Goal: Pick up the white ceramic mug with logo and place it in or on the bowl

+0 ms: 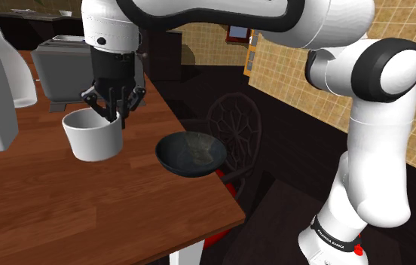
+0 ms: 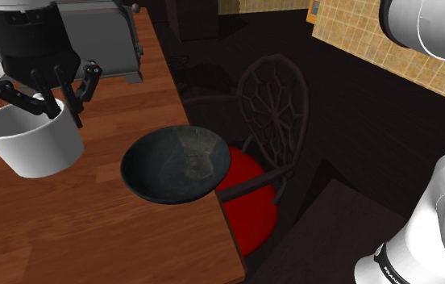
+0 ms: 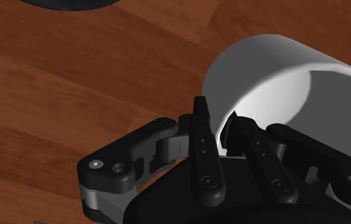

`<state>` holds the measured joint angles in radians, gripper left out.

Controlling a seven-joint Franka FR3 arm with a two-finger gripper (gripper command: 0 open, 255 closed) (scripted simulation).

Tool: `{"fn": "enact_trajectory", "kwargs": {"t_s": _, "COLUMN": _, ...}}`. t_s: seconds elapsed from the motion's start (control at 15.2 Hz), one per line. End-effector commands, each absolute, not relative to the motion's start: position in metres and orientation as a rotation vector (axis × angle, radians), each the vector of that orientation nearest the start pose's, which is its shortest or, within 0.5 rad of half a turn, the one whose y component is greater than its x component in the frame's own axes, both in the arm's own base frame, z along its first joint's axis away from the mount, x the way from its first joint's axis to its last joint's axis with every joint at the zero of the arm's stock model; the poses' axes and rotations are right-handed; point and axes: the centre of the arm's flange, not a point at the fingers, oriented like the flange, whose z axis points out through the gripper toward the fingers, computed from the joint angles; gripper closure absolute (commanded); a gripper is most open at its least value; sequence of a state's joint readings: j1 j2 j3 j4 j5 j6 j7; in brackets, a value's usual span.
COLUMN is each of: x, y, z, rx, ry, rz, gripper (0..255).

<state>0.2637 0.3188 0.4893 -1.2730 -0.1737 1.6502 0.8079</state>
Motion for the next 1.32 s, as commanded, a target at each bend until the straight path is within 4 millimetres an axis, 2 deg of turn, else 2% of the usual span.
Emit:
{"fn": "enact_trajectory", "kwargs": {"t_s": 0.0, "x": 0.520, "y": 0.390, "z": 0.610, "rx": -3.090, "ry": 0.120, "rz": -0.131, "gripper": 255}}
{"fn": "enact_trajectory", "kwargs": {"t_s": 0.92, "x": 0.520, "y": 0.390, "z": 0.684, "rx": -3.090, "ry": 0.120, "rz": -0.131, "gripper": 255}}
{"fn": "enact_trajectory", "kwargs": {"t_s": 1.25, "x": 0.474, "y": 0.342, "z": 0.689, "rx": -3.090, "ry": 0.120, "rz": -0.131, "gripper": 255}}
